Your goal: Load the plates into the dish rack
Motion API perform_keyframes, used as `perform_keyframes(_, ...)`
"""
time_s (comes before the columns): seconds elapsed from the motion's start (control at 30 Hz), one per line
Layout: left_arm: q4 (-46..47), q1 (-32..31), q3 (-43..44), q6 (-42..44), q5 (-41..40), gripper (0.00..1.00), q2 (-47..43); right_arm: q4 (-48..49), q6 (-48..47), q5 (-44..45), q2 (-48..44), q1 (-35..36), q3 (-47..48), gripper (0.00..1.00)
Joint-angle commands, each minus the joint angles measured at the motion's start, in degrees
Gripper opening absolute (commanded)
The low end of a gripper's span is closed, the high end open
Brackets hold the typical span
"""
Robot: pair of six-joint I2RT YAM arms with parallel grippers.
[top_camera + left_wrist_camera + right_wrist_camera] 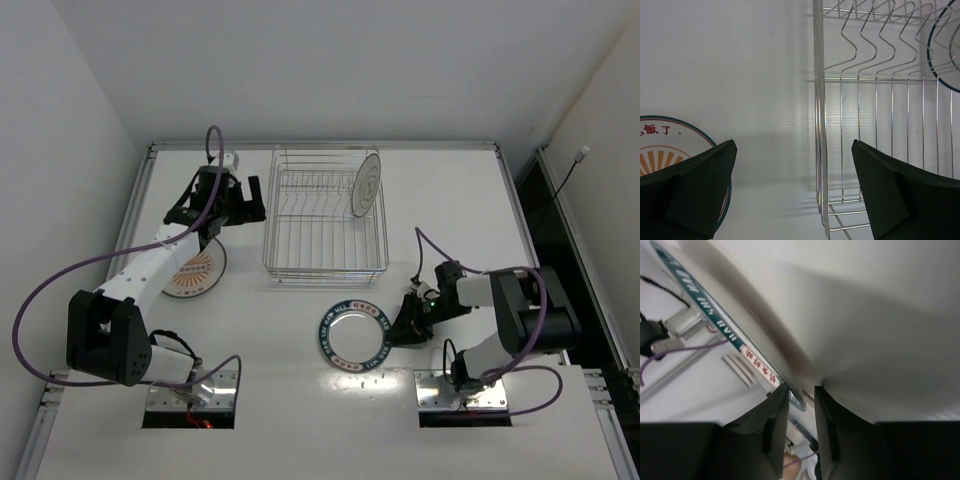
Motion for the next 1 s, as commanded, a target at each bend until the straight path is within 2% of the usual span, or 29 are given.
perform_keyframes(0.0, 1.35, 0.27, 0.55, 0.42, -0.25, 1.0, -1.99, 4.15, -6.18, -0.46, 4.56, 0.16, 3.58, 0.21)
perform_keyframes(0.03, 1.35, 0.27, 0.55, 0.42, -0.77, 1.0, -1.99, 4.15, -7.23, -1.41, 7.54, 0.16, 3.58, 0.11)
perform_keyframes(0.13, 1.35, 0.27, 0.55, 0.42, -0.78, 1.0, -1.47, 4.68, -9.44, -3.7, 9.76, -0.63, 4.11, 0.0)
perform_keyframes(0.27, 1.35, 0.27, 0.55, 0.42, -0.78, 1.0, -1.46, 2.05, -9.44, -1.35, 4.68, -1.95, 3.58, 0.0)
perform_keyframes(0.4, 0.82, 0.27, 0.55, 0.42, -1.83, 1.0, -1.46, -6.37, -10.05, 7.42, -6.21, -0.81, 4.28, 0.0)
perform_keyframes(0.43, 0.82, 0.27, 0.55, 0.42, -2.44, 1.0, -1.46, -8.14, -9.54, 8.15, -11.63, -0.28, 4.28, 0.0)
perform_keyframes(0.67, 0.29, 0.27, 0.55, 0.42, -3.5, 1.0, -1.46, -23.08, -6.01, 15.43, -32.73, 3.49, 6.12, 0.0)
perform_keyframes(0.77, 0.29, 0.27, 0.55, 0.42, -4.03, 1.0, -1.99, -29.48, -3.99, 18.6, -39.26, 4.81, 10.69, 0.0)
perform_keyframes(0.83, 0.29, 0.27, 0.55, 0.42, -4.65, 1.0, -1.99, -33.62, -2.59, 23.5, -44.1, 5.43, 17.78, 0.0)
perform_keyframes(0.93, 0.29, 0.27, 0.55, -0.11, -4.65, 1.0, -1.99, -34.78, -1.36, 30.2, -47.72, 5.96, 23.77, 0.0)
perform_keyframes(0.97, 0.29, 0.27, 0.55, -0.11, -4.65, 1.0, -1.99, -34.78, -0.66, 31.96, -47.72, 6.48, 28.32, 0.0)
